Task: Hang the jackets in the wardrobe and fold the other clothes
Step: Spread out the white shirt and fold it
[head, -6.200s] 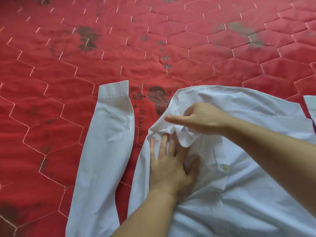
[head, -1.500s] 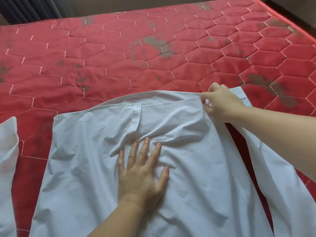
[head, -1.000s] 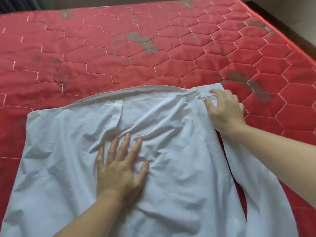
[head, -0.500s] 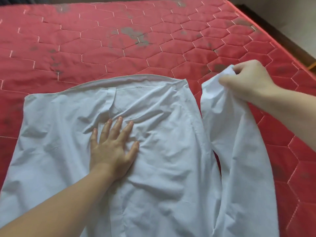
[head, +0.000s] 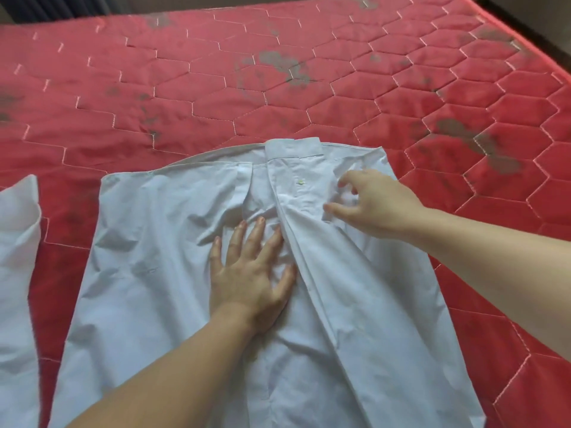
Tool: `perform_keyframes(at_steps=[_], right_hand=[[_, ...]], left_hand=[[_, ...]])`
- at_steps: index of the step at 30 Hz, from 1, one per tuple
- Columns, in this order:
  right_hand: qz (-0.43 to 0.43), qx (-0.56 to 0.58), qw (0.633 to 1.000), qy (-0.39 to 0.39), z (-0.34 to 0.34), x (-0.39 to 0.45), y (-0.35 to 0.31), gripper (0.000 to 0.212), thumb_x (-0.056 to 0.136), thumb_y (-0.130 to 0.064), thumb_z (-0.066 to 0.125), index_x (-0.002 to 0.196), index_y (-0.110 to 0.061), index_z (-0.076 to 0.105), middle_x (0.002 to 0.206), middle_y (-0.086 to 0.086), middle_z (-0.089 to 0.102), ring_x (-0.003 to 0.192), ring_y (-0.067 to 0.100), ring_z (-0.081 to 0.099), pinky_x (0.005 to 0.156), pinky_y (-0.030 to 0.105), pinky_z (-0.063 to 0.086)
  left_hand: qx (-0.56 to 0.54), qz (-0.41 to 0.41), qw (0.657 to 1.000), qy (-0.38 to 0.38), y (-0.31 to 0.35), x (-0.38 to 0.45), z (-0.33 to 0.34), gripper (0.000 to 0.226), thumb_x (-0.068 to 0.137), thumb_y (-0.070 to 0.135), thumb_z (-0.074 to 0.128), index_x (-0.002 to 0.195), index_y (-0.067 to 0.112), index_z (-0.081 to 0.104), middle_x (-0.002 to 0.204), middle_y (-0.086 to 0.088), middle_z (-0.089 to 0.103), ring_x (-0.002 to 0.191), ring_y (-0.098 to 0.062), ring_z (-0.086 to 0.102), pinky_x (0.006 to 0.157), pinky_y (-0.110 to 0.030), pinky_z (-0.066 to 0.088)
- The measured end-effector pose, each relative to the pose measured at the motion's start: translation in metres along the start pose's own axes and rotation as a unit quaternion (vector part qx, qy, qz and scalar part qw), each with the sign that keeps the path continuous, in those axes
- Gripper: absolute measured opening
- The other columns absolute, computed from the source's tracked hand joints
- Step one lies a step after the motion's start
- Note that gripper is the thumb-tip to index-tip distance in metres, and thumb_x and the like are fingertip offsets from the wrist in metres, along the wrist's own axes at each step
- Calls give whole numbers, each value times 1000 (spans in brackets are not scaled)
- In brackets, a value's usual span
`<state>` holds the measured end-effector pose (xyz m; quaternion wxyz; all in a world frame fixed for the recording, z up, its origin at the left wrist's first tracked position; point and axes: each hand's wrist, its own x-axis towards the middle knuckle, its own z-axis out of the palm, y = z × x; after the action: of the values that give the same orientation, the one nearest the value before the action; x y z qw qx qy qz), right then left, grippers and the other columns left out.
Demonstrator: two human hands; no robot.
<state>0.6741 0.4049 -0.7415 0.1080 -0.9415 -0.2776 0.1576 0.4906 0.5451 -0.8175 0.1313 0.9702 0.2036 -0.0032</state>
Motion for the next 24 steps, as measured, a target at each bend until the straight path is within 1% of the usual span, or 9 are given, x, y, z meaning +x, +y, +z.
perform_keyframes(at_steps=[5, 7, 11, 14, 16, 18, 20, 22, 24], right_hand=[[111, 250, 959, -71, 9, -3, -17, 40, 77, -50, 74, 81, -13, 60, 65, 2, 57, 47, 14, 52, 45, 25, 44], [156, 333, 921, -125, 8, -24, -3, 44, 74, -55, 73, 82, -13, 63, 64, 2, 57, 43, 13, 49, 45, 25, 40], [153, 272, 919, -241, 4, -92, 28, 55, 73, -62, 66, 89, -9, 72, 66, 3, 49, 38, 7, 36, 40, 20, 24], [172, 358, 859, -323, 1, -146, 45, 42, 69, -55, 64, 81, -14, 63, 51, -7, 40, 38, 5, 28, 47, 23, 11], [155, 395, 827, -369, 4, -177, 57, 28, 75, -48, 61, 79, -20, 62, 48, -10, 39, 39, 4, 22, 45, 22, 9], [148, 446, 798, -377, 10, -203, 70, 23, 81, -41, 58, 66, -23, 59, 48, -7, 29, 38, 4, 17, 42, 20, 9], [160, 504, 771, -356, 15, -223, 78, 26, 83, -34, 56, 59, -24, 61, 44, -8, 30, 36, 3, 19, 43, 21, 8], [163, 530, 765, -327, 18, -235, 80, 16, 82, -32, 57, 70, -22, 61, 45, -8, 37, 34, 3, 21, 43, 22, 8], [147, 532, 778, -301, 18, -242, 80, 11, 80, -31, 62, 78, -21, 59, 53, -5, 42, 37, 5, 24, 41, 20, 15]], left_hand=[[-3, -6, 1000, -16, 1, 2, -3, 77, 77, 69, 7, 150, 47, 17, 163, 14, 6, 151, -14, -3, 119, -47, -8], [-2, -6, 1000, -18, 1, 3, -5, 78, 77, 69, 7, 150, 47, 17, 163, 15, 7, 150, -13, -2, 120, -47, -6], [-13, -3, 1000, -7, -4, 9, -4, 71, 82, 67, 18, 150, 46, 22, 163, 15, 10, 150, -12, 2, 120, -46, -4], [-75, -11, 997, -7, -3, 1, -11, 68, 83, 64, 28, 147, 41, 34, 162, 9, 19, 150, -12, 9, 120, -47, 0], [-151, -10, 986, 76, 10, -30, -17, 59, 84, 58, 38, 136, 34, 50, 151, 2, 39, 142, -18, 28, 115, -42, 15], [-212, 14, 968, 130, 41, -85, -22, 39, 82, 56, 45, 104, 29, 64, 118, 0, 61, 114, -19, 51, 97, -32, 33], [-331, -22, 943, 12, 85, -144, -28, 49, 74, 69, 46, 69, 23, 60, 77, 5, 65, 78, -10, 60, 75, -27, 43], [-394, -125, 894, -173, 128, -188, -34, 74, 59, 83, 50, 66, 10, 63, 60, -1, 63, 61, -15, 62, 65, -33, 49], [-417, -181, 859, -235, 152, -209, -25, 65, 59, 74, 66, 72, 10, 69, 57, -1, 61, 58, -16, 62, 59, -33, 51]])
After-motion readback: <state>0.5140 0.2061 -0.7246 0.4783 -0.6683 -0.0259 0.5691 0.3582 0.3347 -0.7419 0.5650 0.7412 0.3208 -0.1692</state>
